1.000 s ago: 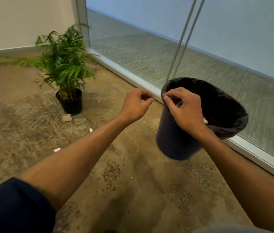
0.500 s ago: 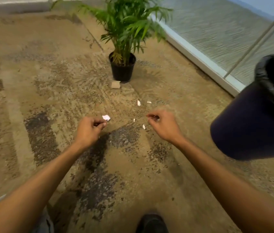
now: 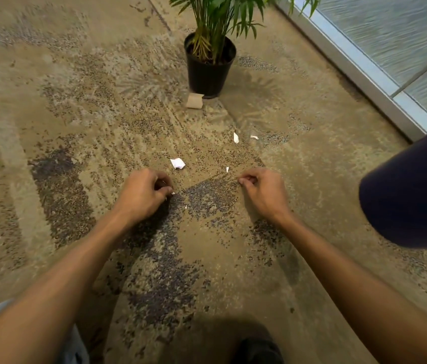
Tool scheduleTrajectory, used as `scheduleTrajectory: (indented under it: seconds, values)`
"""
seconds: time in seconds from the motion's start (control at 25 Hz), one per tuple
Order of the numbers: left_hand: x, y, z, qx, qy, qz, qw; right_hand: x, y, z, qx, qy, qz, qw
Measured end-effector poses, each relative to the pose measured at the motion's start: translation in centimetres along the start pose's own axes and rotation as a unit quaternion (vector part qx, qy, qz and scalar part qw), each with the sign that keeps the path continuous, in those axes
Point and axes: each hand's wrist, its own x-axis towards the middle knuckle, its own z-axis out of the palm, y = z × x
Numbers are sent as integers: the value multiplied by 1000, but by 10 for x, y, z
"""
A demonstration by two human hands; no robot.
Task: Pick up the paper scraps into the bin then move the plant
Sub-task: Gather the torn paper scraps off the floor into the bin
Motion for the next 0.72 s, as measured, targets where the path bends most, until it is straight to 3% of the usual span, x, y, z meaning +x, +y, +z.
scheduleTrajectory:
  seconds: [0.24, 0.36, 0.72]
  values:
    - [3, -12, -8, -13, -5, -7, 1000, 17, -17, 7, 50, -31, -16, 998]
    - [4, -14, -9, 11, 14, 1, 1000, 17, -16, 7, 29, -9, -34, 999]
    - [-4, -12, -3, 145, -29, 110, 983, 10, -2, 2, -55, -38, -65, 996]
